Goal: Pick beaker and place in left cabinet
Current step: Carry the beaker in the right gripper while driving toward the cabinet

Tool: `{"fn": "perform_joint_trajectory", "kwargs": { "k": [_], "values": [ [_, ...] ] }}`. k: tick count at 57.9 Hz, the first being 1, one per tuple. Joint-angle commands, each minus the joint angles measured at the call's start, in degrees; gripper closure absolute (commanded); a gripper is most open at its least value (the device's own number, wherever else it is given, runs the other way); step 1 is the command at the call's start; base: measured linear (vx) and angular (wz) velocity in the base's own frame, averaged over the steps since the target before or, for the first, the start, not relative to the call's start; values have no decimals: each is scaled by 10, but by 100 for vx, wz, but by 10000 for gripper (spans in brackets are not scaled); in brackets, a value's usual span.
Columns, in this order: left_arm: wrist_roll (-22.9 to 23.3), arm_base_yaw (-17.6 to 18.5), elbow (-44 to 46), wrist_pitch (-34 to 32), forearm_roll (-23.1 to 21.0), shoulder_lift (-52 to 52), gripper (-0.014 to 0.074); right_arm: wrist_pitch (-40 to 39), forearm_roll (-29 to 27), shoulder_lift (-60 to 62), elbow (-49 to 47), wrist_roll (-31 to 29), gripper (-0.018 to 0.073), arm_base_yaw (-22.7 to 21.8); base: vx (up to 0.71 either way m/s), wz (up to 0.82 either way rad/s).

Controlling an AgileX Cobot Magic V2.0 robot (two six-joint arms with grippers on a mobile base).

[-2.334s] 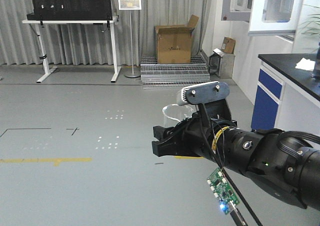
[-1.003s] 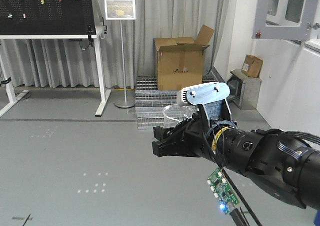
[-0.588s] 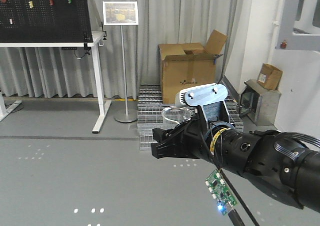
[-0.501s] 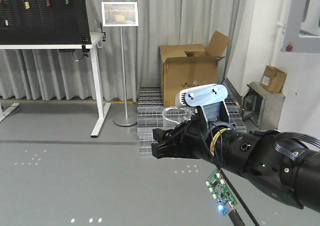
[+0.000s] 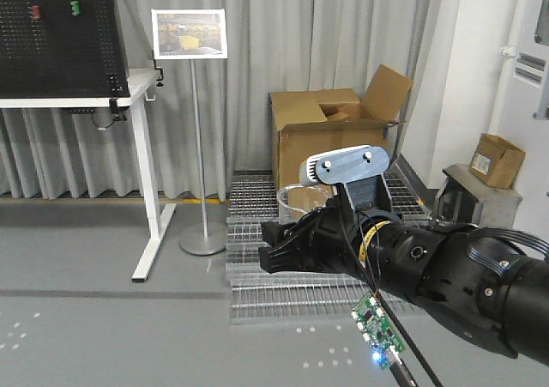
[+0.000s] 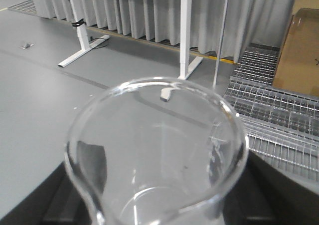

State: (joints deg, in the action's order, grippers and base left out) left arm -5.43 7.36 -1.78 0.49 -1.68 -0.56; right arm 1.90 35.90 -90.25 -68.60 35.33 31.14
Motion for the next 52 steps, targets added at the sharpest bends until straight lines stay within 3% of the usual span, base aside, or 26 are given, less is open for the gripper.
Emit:
{"fn": "perform_joint_trajectory", "kwargs": {
  "k": [1, 52],
  "values": [
    [2, 1, -9, -48, -4, -10, 595, -39, 3, 25, -21, 0, 568, -2, 66, -5],
    [2, 1, -9, -48, -4, -10, 595, -40, 3, 25, -21, 0, 568, -2, 58, -5]
  ]
}}
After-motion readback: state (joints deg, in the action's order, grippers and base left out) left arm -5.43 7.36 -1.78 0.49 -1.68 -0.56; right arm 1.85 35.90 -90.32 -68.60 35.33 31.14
